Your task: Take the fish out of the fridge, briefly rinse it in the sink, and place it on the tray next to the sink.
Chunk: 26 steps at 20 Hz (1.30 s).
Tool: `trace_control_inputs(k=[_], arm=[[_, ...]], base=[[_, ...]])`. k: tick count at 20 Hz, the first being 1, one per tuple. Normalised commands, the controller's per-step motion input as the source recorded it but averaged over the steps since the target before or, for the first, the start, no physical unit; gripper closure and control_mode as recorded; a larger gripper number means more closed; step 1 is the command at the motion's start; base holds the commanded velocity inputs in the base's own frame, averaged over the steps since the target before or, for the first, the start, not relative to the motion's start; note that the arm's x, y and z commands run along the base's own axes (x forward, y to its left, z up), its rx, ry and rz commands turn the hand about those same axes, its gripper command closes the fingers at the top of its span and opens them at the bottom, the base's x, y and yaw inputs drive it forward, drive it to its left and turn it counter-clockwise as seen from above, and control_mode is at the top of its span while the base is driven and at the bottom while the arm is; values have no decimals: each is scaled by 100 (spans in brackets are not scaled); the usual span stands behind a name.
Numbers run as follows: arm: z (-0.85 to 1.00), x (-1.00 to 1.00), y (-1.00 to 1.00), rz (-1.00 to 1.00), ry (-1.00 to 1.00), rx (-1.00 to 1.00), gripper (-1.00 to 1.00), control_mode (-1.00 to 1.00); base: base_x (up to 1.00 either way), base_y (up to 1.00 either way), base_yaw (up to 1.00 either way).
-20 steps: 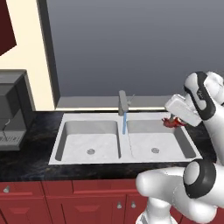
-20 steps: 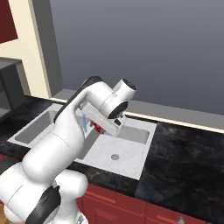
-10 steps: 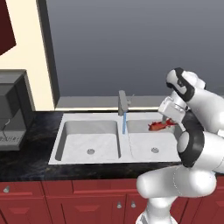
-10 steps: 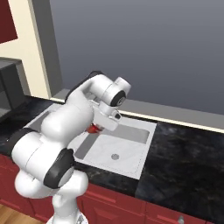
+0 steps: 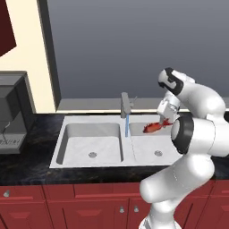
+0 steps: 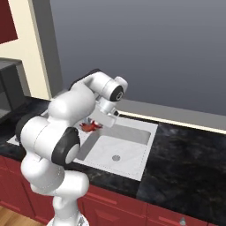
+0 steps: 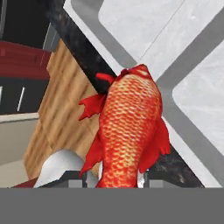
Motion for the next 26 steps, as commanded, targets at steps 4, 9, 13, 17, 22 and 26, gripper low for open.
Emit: trace_control_inputs(k=[4,9,13,17,22,26], arm=[[-5,20,28,2,-13,13,100,-100],[-2,26,23,2,-7,14,100,-100],[0,14,31,10,0,2,100,-100],[0,18,13,3,-1,0,100,-100],[-16,24,0,0,0,-5,100,-100],[-12,39,0,0,0,-3,100,-100]], base=[[0,0,0],[0,0,0],[0,0,0],[0,0,0],[0,0,0],[0,0,0]])
